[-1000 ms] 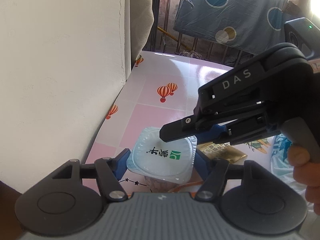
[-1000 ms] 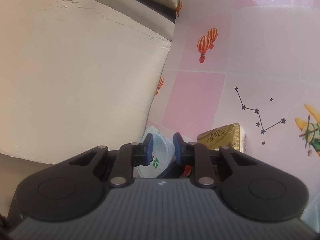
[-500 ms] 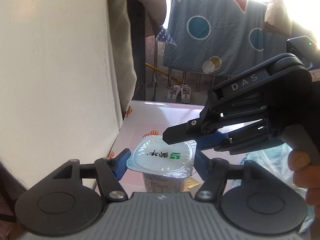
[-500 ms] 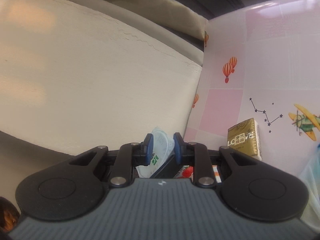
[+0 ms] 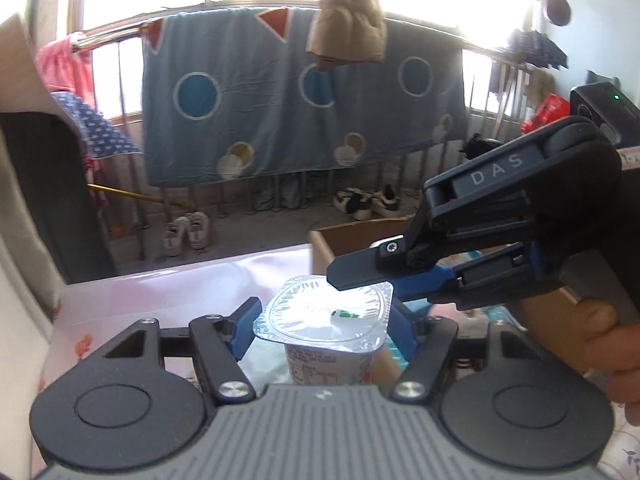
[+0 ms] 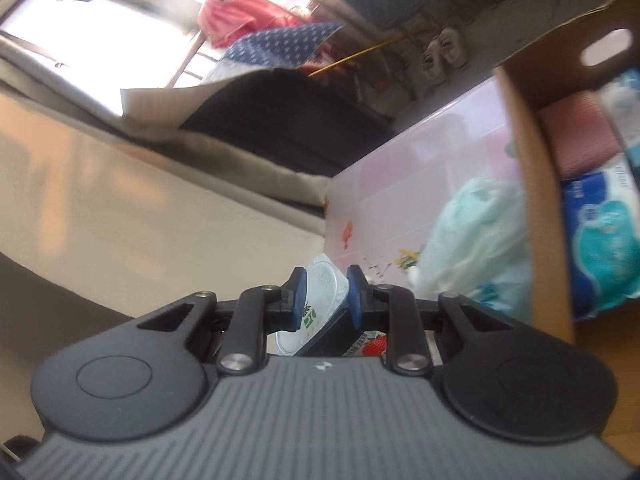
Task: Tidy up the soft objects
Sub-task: 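Carry the yogurt cup into the box and open the right gripper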
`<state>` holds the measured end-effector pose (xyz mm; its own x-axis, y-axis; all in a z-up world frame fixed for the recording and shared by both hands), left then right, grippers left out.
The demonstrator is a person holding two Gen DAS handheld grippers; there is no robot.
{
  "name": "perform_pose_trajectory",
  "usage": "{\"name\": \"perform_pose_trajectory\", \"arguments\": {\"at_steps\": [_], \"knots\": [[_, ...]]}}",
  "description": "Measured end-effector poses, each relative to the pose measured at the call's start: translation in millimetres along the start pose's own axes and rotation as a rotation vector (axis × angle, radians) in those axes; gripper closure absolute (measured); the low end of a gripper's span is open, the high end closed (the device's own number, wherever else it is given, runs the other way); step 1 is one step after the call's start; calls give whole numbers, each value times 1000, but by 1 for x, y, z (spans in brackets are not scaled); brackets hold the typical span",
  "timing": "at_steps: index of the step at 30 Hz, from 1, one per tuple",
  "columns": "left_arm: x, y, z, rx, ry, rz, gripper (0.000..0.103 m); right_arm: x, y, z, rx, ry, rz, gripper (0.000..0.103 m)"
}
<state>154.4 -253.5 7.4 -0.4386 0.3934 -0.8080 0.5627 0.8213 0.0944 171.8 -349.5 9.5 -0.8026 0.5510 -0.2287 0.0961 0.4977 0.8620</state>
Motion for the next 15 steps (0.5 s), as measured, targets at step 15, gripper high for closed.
{"name": "perform_pose_trajectory", "arguments": {"at_steps": [15], "knots": [[61,-108,88,194,305,148,38,8,-180,-61,87,13,282,80]]}}
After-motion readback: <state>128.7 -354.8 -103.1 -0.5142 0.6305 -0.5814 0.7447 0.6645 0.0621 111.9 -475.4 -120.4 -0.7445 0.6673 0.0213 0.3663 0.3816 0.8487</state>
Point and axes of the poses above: each gripper's, at about its wrist camera, not at the fingertips, and z roughly the way its jaws point, y to its left, x to its underside, the point moved 9 cm from there along z, roughly the way its jaws point, and after that the axes turned 7 degrees about z, right-handed, at the moved point
